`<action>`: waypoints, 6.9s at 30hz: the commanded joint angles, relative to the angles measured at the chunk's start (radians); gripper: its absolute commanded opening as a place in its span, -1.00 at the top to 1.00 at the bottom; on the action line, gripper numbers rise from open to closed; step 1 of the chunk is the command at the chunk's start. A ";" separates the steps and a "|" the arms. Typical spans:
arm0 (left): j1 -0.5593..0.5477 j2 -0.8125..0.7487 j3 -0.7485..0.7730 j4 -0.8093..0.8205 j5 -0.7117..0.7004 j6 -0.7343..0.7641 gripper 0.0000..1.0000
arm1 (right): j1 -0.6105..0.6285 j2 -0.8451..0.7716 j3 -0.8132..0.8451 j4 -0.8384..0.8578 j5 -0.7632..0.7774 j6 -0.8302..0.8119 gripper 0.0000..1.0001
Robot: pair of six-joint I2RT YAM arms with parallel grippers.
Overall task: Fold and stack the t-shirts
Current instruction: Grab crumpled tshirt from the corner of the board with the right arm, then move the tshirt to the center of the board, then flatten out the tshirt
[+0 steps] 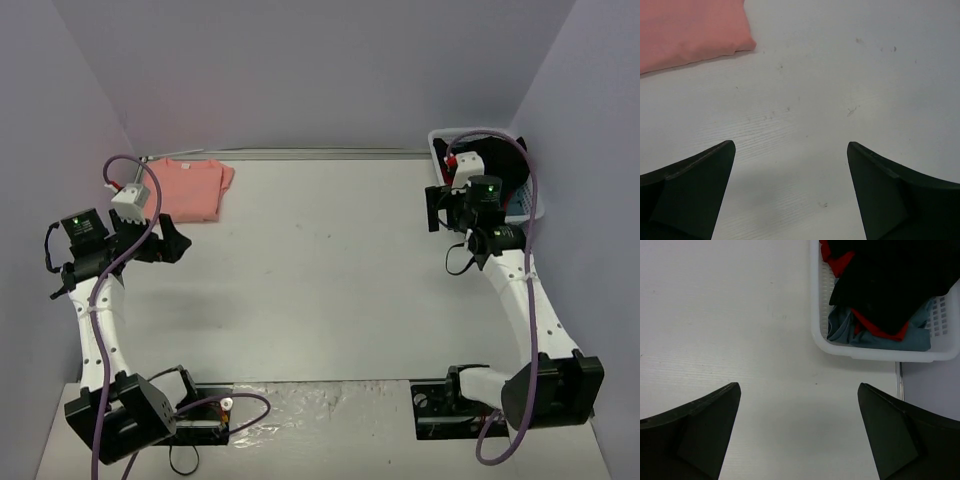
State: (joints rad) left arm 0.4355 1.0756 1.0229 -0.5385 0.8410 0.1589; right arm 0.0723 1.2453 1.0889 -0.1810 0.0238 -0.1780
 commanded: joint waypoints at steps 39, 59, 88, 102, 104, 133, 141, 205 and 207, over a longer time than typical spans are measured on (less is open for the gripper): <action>0.009 -0.034 -0.081 0.140 0.102 -0.018 -0.89 | -0.103 0.663 0.419 0.411 0.467 -0.112 -1.00; 0.009 -0.040 -0.107 0.166 0.056 0.010 -0.89 | -0.250 0.990 0.719 0.335 0.306 0.029 -0.73; 0.009 -0.048 -0.115 0.153 0.093 0.042 -0.89 | -0.161 0.767 0.454 0.459 0.361 -0.014 1.00; 0.009 -0.059 -0.113 0.143 0.109 0.047 -0.89 | -0.088 0.617 0.460 0.456 0.429 -0.031 1.00; 0.009 -0.060 -0.115 0.143 0.110 0.045 -0.89 | -0.082 0.588 0.462 0.443 0.413 -0.022 1.00; 0.011 -0.097 -0.103 0.137 0.086 0.053 -0.89 | 0.181 0.160 0.688 -0.199 -0.415 -0.055 -1.00; 0.011 -0.088 -0.101 0.129 0.104 0.050 -0.89 | 0.179 0.167 0.504 -0.196 -0.246 -0.132 -1.00; -0.047 0.060 -0.053 0.029 0.033 0.108 -0.89 | 0.389 0.531 0.161 -0.390 -0.262 -0.360 -0.29; -0.049 0.060 -0.055 0.029 0.032 0.110 -0.89 | 0.420 0.526 0.146 -0.388 -0.260 -0.359 -0.29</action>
State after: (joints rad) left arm 0.3935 1.1500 0.9287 -0.4980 0.8658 0.2535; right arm 0.4500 1.7767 1.2541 -0.5392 -0.2466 -0.5285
